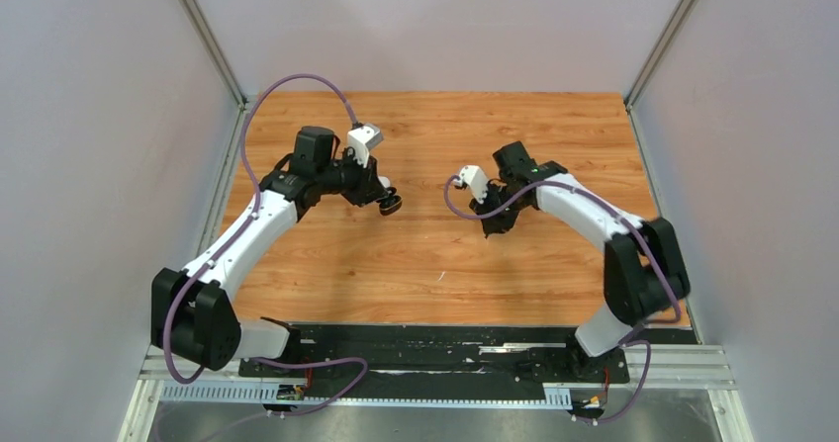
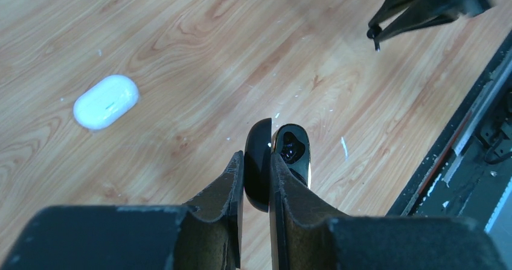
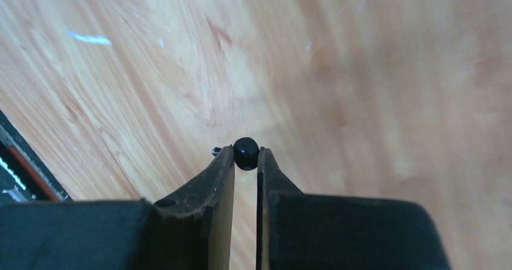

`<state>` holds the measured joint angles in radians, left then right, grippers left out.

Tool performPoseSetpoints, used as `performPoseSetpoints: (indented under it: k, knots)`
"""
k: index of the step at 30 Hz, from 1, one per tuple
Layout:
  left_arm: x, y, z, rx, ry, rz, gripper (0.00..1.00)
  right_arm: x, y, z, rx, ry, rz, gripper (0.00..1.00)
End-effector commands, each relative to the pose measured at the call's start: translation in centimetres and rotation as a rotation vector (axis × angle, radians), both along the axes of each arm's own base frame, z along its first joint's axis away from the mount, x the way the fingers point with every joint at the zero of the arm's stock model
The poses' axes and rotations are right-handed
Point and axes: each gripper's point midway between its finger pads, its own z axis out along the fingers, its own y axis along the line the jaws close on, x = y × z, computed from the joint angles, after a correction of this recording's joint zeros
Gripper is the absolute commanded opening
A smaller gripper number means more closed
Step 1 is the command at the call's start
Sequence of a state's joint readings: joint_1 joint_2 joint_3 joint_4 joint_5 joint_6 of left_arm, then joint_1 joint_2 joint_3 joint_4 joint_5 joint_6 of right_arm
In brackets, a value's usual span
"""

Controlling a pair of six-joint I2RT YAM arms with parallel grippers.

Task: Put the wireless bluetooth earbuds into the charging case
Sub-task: Pick up the earbud from the center of the board, then place the earbud in the charging case.

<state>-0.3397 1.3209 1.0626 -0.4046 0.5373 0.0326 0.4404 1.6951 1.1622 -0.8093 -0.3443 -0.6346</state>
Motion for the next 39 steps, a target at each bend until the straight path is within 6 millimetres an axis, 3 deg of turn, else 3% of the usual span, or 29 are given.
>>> performPoseSetpoints:
  k: [1, 7, 9, 13, 18, 24, 31, 39]
  knots:
    - [0.2, -1.8, 1.8, -0.086, -0.050, -0.102, 0.00, 3.0, 4.5, 11.3, 0.321, -0.488, 0.217, 0.00]
    - [0.1, -4.0, 4.0, -0.161, -0.079, -0.189, 0.00, 3.0, 6.8, 21.2, 0.439, -1.198, 0.430, 0.00]
    - [0.0, -4.9, 4.5, -0.172, -0.089, -0.215, 0.00, 2.4, 7.4, 23.2, 0.440, -1.345, 0.461, 0.00]
    - [-0.2, -6.6, 5.7, -0.197, -0.128, -0.258, 0.00, 0.6, 9.0, 25.3, 0.447, -1.475, 0.539, 0.00]
    - [-1.0, -8.2, 6.5, -0.232, -0.138, -0.299, 0.00, -1.4, 10.4, 25.7, 0.436, -1.540, 0.624, 0.00]
    - [-2.2, -9.4, 6.9, -0.237, -0.159, -0.343, 0.00, -2.1, 10.9, 25.6, 0.436, -1.539, 0.646, 0.00]
    - [-2.9, -9.3, 7.3, -0.209, -0.220, -0.379, 0.00, -2.6, 11.3, 23.7, 0.416, -1.420, 0.721, 0.00]
    - [-3.2, -9.3, 7.8, -0.205, -0.247, -0.395, 0.00, -2.6, 11.5, 23.4, 0.417, -1.396, 0.727, 0.00]
